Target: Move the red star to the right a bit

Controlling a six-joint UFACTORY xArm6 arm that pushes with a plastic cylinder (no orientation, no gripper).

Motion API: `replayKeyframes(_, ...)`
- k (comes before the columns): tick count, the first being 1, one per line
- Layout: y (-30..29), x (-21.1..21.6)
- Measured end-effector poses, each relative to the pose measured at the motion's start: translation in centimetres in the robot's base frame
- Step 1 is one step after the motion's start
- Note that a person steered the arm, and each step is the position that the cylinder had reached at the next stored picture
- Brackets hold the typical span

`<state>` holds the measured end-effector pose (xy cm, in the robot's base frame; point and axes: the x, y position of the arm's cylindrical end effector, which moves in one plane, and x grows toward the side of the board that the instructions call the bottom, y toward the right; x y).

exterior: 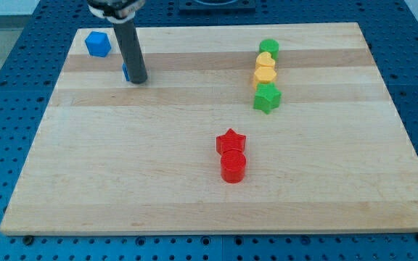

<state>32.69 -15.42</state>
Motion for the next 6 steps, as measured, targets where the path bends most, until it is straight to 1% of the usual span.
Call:
replayKeyframes(2,-4.0,-5.5)
replayKeyframes(3,-4.6,-8.0)
replayKeyframes(4,-1.3,-6.8)
replayKeyframes(5,4.5,-1.4)
replayKeyframes(6,7.9,2.8)
